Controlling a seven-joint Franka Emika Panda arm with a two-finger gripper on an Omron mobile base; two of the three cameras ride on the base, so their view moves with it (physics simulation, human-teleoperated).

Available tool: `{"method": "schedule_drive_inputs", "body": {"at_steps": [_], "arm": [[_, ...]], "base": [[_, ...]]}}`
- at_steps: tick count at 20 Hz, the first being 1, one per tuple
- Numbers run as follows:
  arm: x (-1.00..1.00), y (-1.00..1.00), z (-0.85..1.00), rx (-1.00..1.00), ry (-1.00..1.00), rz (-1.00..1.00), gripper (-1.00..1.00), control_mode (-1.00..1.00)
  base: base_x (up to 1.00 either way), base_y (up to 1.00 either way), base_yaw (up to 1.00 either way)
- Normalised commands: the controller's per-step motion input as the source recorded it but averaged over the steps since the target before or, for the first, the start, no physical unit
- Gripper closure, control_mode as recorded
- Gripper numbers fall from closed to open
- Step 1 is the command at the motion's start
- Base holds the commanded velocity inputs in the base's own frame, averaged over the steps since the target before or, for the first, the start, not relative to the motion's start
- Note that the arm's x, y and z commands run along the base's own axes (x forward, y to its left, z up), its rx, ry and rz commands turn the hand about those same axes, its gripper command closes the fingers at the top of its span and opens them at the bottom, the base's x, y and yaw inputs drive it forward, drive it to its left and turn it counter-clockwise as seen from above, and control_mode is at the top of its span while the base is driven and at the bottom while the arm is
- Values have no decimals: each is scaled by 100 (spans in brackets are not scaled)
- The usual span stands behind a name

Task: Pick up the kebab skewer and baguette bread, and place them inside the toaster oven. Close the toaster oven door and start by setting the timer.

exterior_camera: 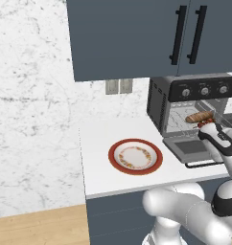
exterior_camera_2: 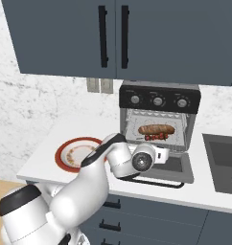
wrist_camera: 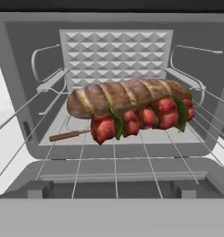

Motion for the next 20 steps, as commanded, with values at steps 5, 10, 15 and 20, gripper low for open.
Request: {"method": "schedule_drive_inputs", "body": {"at_steps": [5, 10, 15, 20], "arm": [[0, -5, -12, 0, 0, 0, -100, -100], [0, -3, -2, 0, 0, 0, -100, -100], [-6, -5, -1, 0, -1, 0, -100, -100], [-24, -3, 6, 0, -7, 0, -100, -100]], "base": [[0, 0, 0], [0, 0, 0], [0, 0, 0], [0, 0, 0]]}}
